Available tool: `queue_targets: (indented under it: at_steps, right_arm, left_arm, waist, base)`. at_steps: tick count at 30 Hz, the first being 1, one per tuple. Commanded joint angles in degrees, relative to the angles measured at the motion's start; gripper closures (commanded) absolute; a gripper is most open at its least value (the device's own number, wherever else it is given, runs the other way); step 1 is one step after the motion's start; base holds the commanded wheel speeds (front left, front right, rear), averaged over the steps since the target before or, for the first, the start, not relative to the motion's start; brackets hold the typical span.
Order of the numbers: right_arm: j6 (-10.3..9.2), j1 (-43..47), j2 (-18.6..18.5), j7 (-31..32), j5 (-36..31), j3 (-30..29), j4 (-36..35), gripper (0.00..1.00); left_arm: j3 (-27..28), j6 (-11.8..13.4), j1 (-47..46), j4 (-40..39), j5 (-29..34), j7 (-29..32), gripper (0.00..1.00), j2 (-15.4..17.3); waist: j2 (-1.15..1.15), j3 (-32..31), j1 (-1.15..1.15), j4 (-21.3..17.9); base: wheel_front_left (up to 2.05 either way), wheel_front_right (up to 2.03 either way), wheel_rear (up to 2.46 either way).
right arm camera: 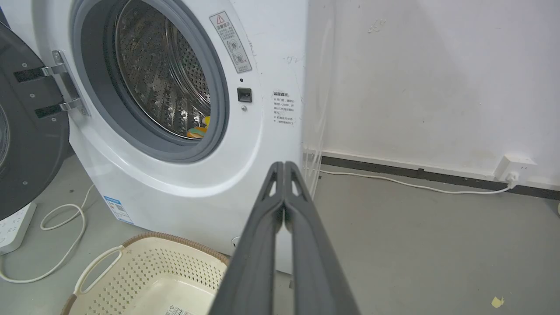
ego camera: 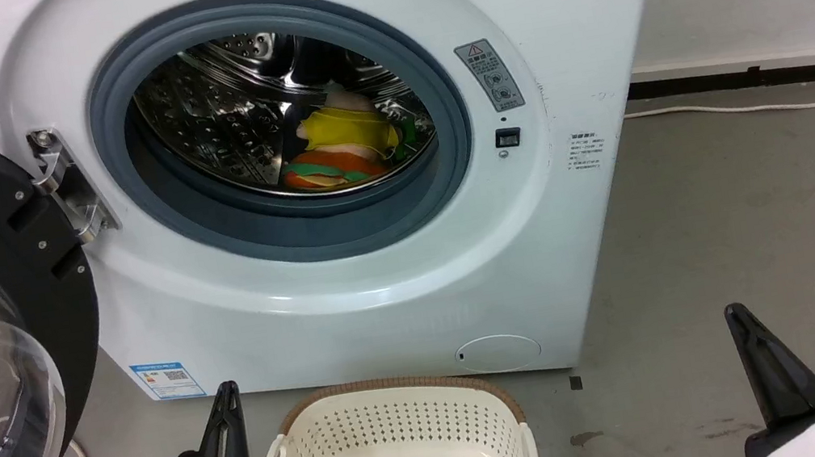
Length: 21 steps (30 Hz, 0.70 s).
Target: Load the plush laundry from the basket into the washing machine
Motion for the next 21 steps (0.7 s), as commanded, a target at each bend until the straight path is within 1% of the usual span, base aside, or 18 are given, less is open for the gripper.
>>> queue_targets:
  at_steps: [1, 21]
  right_arm:
    - [-0.02, -0.8, 0.0, 0.4, -0.5, 0.2, -0.1, 1.00]
    - [-0.03, -1.7, -0.1, 3.0, -1.2, 0.8, -0.2, 1.00]
  left_arm:
    - [0.3, -0.4, -0.4, -0.4, 0.5, 0.4, 1.00, -0.4]
    - [2.1, -1.5, -0.5, -1.4, 2.3, 3.0, 1.00, -2.0]
  waist:
    - [0.00, 0.0, 0.00, 0.0]
    - [0.00, -0.3, 0.00, 0.0]
  base:
    - [0.00, 0.00, 0.00]
    - [0.00, 0.00, 0.00]
